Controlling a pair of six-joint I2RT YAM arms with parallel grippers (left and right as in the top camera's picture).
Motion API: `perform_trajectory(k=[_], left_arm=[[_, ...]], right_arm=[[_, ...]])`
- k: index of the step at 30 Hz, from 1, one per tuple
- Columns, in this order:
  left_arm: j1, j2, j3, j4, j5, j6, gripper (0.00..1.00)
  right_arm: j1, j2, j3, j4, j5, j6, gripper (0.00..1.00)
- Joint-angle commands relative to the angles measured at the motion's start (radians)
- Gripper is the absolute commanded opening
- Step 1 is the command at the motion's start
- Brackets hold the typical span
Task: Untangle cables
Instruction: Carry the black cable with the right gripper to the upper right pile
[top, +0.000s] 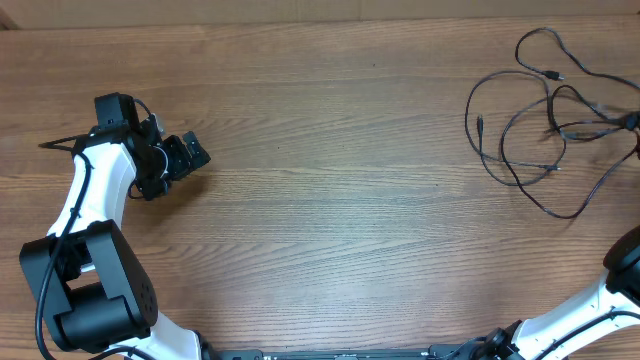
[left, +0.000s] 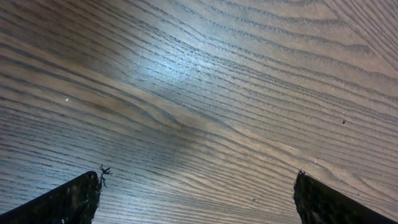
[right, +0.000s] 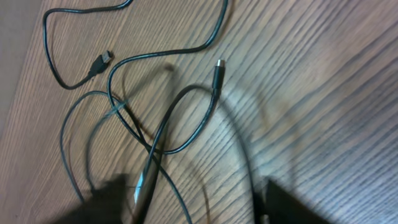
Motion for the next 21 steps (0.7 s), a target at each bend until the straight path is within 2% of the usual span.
perform_trajectory(k=[1,4,12,21], left_arm=[[-0.002,-0.01,0.012,-0.002,-0.009,0.012,1.0],[-0.002,-0.01,0.012,-0.002,-0.009,0.012,0.99],[-0.002,-0.01,0.012,-0.002,-0.009,0.012,1.0],[-0.002,-0.01,0.012,-0.002,-0.009,0.012,1.0]], right_arm=[[0.005,-0.018,0.004,0.004,-0.014,0.001,0.96],[0.022,-0.018,0.004,0.005,-0.014,0.001,1.0],[0.087,-0.018,0.004,0.004,-0.014,0.0,1.0],[0.095,-0.018,0.004,0.004,-0.013,0.0,1.0]])
